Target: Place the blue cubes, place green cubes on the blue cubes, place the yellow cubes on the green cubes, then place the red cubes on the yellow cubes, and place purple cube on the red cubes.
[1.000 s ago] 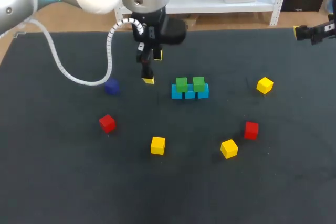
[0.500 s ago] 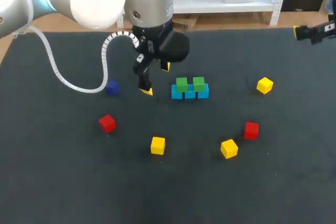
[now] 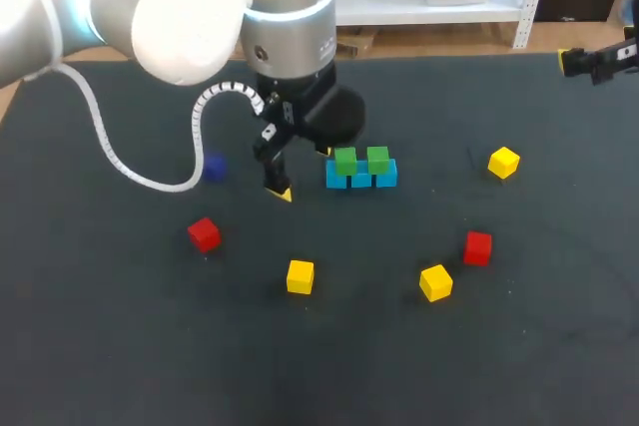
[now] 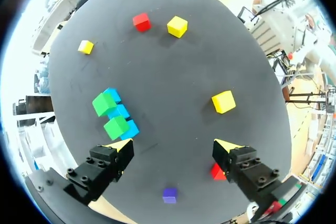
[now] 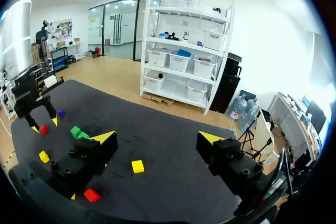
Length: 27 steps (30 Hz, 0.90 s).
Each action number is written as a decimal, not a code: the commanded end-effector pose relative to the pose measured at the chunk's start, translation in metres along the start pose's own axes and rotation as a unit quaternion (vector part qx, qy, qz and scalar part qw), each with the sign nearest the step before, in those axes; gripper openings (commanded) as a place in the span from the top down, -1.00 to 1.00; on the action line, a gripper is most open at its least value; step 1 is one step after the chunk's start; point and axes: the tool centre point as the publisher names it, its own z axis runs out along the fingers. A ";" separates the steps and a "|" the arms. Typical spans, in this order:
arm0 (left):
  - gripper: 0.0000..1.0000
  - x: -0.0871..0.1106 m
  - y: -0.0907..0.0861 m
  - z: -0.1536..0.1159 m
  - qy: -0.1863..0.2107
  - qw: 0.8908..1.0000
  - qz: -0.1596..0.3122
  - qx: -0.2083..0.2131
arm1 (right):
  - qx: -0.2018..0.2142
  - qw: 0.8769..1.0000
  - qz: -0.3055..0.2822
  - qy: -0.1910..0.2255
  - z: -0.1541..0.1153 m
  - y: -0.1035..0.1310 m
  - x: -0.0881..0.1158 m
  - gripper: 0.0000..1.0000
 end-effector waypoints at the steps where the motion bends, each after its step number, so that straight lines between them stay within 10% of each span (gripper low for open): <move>1: -1.00 -0.002 -0.003 0.001 0.006 1.000 -0.010 0.002 | -0.003 1.000 0.001 -0.021 0.003 -0.001 0.003 -1.00; 27: -1.00 -0.006 -0.041 0.021 0.014 0.984 -0.179 0.021 | -0.003 1.000 0.001 -0.021 0.003 -0.001 0.003 -1.00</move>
